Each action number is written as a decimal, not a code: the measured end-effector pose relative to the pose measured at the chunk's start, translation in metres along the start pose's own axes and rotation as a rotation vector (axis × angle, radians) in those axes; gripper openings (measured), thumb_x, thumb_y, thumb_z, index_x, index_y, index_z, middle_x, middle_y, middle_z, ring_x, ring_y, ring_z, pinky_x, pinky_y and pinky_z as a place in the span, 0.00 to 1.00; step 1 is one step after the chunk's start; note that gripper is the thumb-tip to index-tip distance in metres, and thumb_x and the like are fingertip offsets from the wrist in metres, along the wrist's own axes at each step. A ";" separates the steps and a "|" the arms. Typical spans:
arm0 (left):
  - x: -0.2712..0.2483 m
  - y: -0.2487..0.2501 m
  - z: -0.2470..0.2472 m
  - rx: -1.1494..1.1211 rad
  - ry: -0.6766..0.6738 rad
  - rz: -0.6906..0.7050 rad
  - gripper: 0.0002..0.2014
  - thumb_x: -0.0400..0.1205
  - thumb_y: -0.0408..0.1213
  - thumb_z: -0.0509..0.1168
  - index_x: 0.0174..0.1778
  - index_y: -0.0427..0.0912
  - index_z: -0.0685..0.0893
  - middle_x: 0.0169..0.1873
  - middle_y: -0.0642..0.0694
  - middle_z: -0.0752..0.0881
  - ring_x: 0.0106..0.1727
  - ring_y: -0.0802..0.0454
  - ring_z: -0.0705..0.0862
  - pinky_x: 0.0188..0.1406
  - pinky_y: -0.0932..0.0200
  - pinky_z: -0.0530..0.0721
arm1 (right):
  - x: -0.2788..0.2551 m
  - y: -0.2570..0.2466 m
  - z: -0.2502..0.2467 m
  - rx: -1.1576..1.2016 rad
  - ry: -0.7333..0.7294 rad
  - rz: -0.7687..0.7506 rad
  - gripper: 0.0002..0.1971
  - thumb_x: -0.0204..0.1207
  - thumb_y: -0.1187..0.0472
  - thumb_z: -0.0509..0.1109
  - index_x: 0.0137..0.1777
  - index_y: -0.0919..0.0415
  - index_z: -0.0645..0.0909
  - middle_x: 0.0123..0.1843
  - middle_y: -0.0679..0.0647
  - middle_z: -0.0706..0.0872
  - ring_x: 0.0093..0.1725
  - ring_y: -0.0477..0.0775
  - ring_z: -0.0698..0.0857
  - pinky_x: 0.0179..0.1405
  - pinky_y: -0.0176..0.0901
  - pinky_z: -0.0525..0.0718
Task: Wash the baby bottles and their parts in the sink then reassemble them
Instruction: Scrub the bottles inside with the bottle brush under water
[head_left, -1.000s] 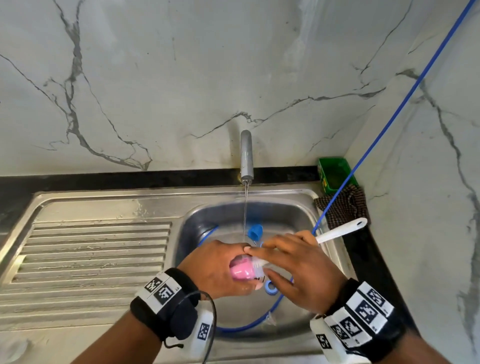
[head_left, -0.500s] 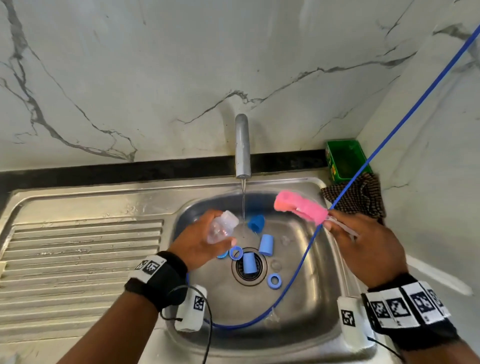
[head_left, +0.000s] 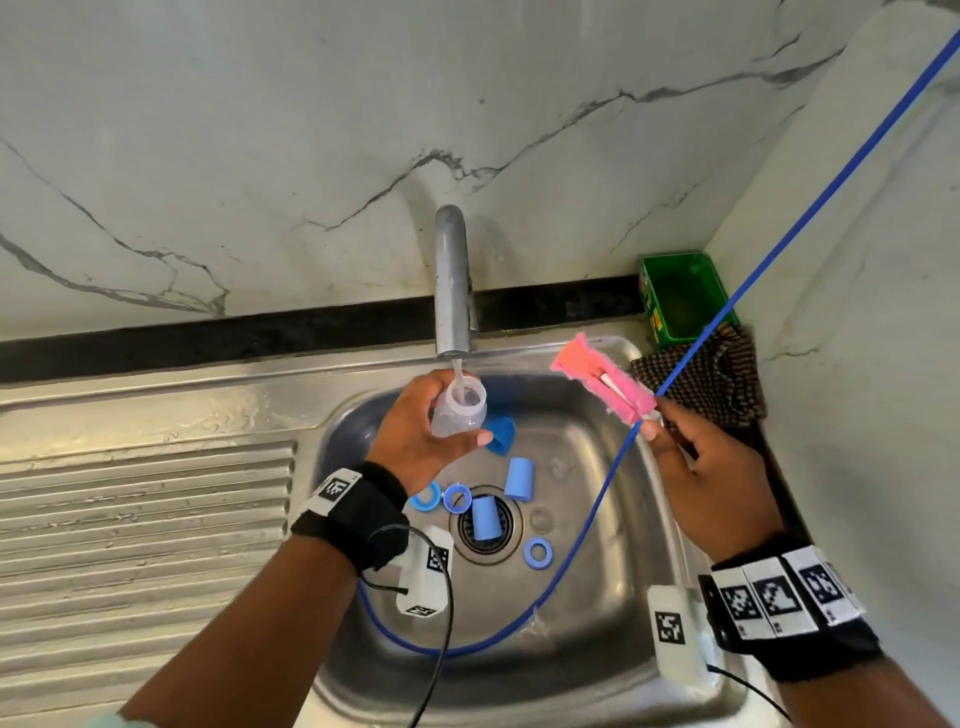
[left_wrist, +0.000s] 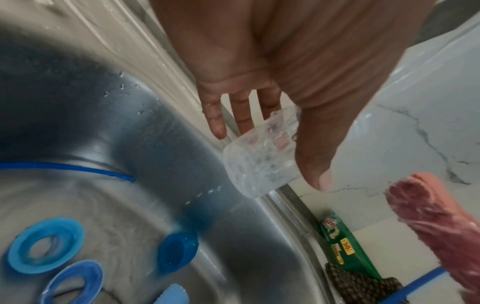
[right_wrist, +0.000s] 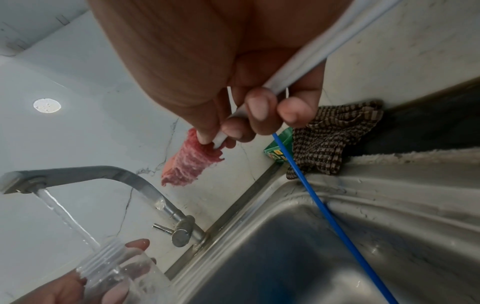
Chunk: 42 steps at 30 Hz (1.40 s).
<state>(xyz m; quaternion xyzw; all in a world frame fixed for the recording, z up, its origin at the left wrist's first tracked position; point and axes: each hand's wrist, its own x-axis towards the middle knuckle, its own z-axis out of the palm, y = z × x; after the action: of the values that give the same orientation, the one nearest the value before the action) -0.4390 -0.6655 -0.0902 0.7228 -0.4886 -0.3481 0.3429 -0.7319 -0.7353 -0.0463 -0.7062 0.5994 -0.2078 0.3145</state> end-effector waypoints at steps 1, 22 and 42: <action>-0.002 0.002 -0.001 -0.010 -0.001 0.019 0.33 0.67 0.54 0.81 0.68 0.56 0.79 0.60 0.53 0.84 0.62 0.55 0.83 0.64 0.49 0.85 | -0.001 -0.001 0.000 0.005 -0.007 0.004 0.19 0.84 0.49 0.68 0.73 0.46 0.83 0.61 0.52 0.91 0.61 0.50 0.88 0.58 0.37 0.77; -0.036 0.060 -0.027 0.191 0.147 0.045 0.29 0.71 0.51 0.81 0.66 0.53 0.80 0.57 0.51 0.88 0.57 0.48 0.85 0.59 0.52 0.83 | -0.077 -0.043 -0.038 0.091 0.094 -0.144 0.15 0.83 0.47 0.66 0.67 0.41 0.86 0.54 0.47 0.93 0.57 0.51 0.89 0.57 0.44 0.84; -0.035 0.076 -0.025 0.213 0.225 0.020 0.28 0.72 0.51 0.80 0.65 0.52 0.80 0.57 0.49 0.88 0.57 0.45 0.85 0.60 0.48 0.84 | -0.093 -0.028 -0.056 0.082 0.123 -0.147 0.13 0.84 0.46 0.67 0.65 0.41 0.86 0.41 0.43 0.90 0.43 0.45 0.87 0.44 0.42 0.80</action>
<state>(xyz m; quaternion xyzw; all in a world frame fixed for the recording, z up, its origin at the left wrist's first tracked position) -0.4634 -0.6508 -0.0076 0.7847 -0.4883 -0.2078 0.3203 -0.7678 -0.6527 0.0214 -0.7207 0.5550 -0.2977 0.2899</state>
